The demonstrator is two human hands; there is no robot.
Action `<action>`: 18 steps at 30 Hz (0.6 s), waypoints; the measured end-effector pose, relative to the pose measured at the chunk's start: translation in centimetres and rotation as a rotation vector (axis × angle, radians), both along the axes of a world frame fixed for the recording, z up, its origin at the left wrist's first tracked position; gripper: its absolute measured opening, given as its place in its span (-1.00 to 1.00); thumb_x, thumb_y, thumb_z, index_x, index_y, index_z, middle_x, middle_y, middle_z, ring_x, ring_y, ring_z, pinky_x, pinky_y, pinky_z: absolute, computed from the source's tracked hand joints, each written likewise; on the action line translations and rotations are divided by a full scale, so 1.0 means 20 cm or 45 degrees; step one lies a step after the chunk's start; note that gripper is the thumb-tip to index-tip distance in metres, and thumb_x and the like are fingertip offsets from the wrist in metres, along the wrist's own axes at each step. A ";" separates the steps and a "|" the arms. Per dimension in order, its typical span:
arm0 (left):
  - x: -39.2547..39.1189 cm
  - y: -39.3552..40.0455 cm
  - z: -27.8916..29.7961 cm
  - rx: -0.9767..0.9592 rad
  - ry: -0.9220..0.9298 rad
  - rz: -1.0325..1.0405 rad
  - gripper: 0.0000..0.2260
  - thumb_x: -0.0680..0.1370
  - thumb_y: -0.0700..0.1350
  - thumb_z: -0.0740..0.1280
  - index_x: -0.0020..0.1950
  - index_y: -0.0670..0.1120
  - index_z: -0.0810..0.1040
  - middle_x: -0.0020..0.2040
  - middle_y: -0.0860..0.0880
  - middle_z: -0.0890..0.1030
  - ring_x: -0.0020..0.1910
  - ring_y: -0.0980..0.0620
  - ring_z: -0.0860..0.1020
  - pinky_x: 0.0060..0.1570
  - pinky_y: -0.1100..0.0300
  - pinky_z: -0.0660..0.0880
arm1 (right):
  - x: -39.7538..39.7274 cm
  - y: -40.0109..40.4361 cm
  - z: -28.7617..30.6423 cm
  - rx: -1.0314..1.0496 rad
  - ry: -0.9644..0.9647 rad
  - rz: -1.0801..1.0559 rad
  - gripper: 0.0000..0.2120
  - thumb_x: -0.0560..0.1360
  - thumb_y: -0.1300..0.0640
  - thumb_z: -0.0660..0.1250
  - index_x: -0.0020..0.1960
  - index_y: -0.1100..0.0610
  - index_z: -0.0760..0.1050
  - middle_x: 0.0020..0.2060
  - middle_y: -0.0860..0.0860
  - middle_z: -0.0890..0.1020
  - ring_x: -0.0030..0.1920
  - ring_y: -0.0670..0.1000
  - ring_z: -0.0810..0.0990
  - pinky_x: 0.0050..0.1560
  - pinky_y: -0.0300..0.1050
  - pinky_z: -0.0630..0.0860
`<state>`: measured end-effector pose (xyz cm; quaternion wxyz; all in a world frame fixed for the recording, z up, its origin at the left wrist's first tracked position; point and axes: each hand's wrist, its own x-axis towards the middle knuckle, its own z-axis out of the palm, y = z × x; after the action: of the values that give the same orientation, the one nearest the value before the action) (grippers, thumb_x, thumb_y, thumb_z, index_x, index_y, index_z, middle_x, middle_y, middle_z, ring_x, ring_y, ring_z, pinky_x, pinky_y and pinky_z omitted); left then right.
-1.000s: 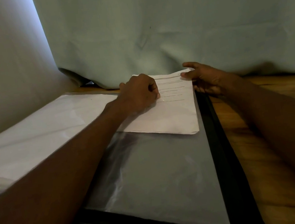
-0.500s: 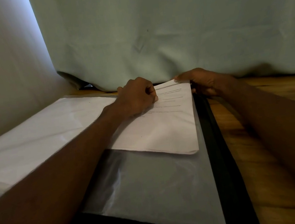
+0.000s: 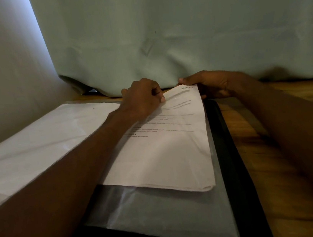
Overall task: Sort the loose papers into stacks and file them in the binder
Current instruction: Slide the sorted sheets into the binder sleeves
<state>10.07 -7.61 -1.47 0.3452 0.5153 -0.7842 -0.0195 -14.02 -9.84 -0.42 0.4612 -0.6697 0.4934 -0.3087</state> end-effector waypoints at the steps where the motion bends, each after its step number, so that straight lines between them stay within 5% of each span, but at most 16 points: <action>1: 0.00 0.00 0.00 0.010 -0.005 -0.007 -0.88 0.53 -0.11 0.43 -0.20 0.05 0.67 -0.27 0.17 0.62 -0.17 0.16 0.51 0.18 -0.02 0.27 | 0.01 -0.01 -0.01 -0.034 0.019 -0.037 -0.63 0.51 -0.11 0.43 0.09 0.18 0.69 -0.13 0.06 0.70 -0.16 0.02 0.59 -0.16 -0.13 0.49; 4: 0.01 0.00 0.00 0.019 0.002 -0.013 -0.91 0.53 -0.08 0.46 -0.18 0.05 0.67 -0.23 0.15 0.65 -0.12 0.14 0.53 0.15 -0.01 0.25 | 0.02 -0.02 -0.02 -0.143 0.031 -0.142 -0.61 0.38 -0.13 0.54 0.07 0.12 0.74 0.07 0.13 0.73 0.10 0.13 0.67 0.33 0.11 0.52; 9: 0.01 0.01 0.02 -0.046 0.021 0.025 -0.87 0.53 -0.14 0.41 -0.17 0.07 0.66 -0.23 0.16 0.63 -0.09 0.11 0.55 0.21 -0.04 0.33 | 0.02 0.00 0.00 -0.115 0.103 -0.087 -0.36 0.15 -0.20 0.63 0.09 0.19 0.72 0.08 0.19 0.72 0.14 0.18 0.69 0.32 0.05 0.55; 15: 0.03 -0.02 0.03 0.072 -0.058 -0.005 -0.91 0.52 0.01 0.49 -0.17 0.09 0.66 -0.19 0.16 0.64 -0.02 0.06 0.59 0.29 -0.18 0.40 | 0.02 0.05 0.06 0.002 0.211 0.061 -0.29 0.41 -0.36 0.38 0.25 0.21 0.63 0.08 0.15 0.71 0.05 0.08 0.61 0.13 -0.04 0.49; 18: 0.11 -0.04 0.06 0.115 -0.119 0.064 -0.90 0.51 0.12 0.46 -0.13 0.14 0.63 -0.09 0.16 0.63 0.06 0.03 0.57 0.31 -0.19 0.37 | 0.03 0.06 0.09 0.030 0.327 0.114 -0.37 0.37 -0.26 0.48 0.25 0.17 0.65 0.16 0.21 0.69 0.12 0.10 0.62 0.32 0.05 0.49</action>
<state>12.26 -8.40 -0.34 0.2851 0.5503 -0.7845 -0.0221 -13.36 -8.61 1.35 0.4154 -0.7195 0.5218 -0.1936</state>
